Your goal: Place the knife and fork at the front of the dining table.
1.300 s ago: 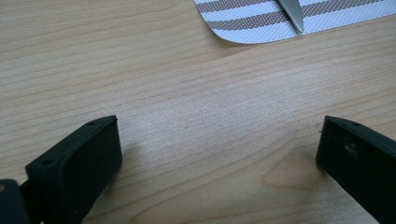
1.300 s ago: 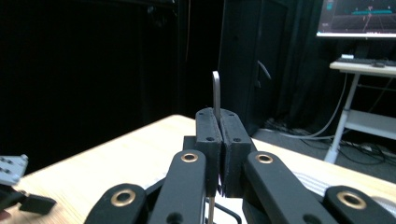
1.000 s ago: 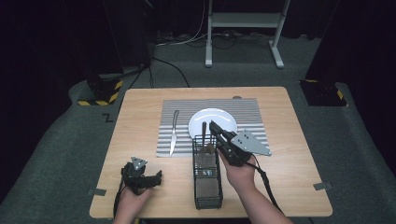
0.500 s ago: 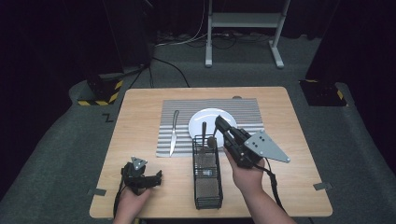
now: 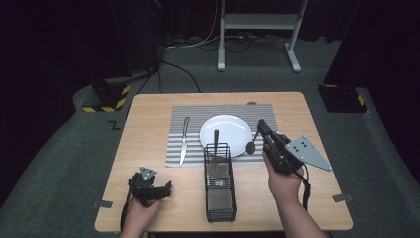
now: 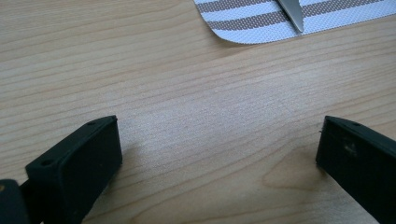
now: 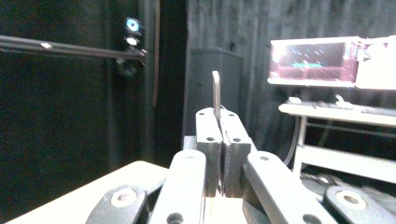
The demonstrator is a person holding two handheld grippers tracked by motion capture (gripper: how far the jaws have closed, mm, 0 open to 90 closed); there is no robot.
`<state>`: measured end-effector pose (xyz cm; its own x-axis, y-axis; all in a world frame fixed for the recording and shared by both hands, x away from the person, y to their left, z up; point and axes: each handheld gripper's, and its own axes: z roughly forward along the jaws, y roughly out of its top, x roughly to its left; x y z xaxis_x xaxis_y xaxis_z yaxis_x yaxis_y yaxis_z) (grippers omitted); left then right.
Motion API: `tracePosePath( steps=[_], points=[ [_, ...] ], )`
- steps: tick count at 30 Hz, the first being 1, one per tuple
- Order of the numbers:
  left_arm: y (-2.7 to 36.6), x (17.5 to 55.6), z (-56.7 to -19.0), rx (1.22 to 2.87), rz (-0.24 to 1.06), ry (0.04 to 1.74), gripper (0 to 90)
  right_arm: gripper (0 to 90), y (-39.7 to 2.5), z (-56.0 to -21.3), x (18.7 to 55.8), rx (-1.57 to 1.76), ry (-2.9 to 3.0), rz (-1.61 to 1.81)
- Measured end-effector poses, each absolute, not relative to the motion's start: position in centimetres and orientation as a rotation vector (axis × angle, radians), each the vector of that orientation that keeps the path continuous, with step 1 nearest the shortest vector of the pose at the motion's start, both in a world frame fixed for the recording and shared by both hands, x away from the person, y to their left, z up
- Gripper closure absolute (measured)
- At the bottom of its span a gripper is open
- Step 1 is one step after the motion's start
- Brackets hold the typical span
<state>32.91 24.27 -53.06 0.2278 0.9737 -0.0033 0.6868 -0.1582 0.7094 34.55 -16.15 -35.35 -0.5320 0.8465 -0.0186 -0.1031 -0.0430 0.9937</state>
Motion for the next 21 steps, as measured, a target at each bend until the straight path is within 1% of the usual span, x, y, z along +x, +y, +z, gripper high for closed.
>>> tracePosePath(
  steps=[7, 13, 21],
  points=[
    [24.3, 32.9, -53.1, 1.918, 0.630, 1.522, 0.3, 88.4, -18.6, -38.8, 36.8, 0.928, 1.552, 1.575],
    [24.3, 32.9, -53.1, 1.918, 0.630, 1.523, 0.4, 88.5, -19.2, -41.2, 38.5, 0.985, 1.585, 1.495],
    [24.3, 32.9, -53.1, 1.921, 0.631, 1.520, 0.2, 88.5, -19.8, -43.5, 40.8, 1.060, 1.624, 1.451]
  ],
)
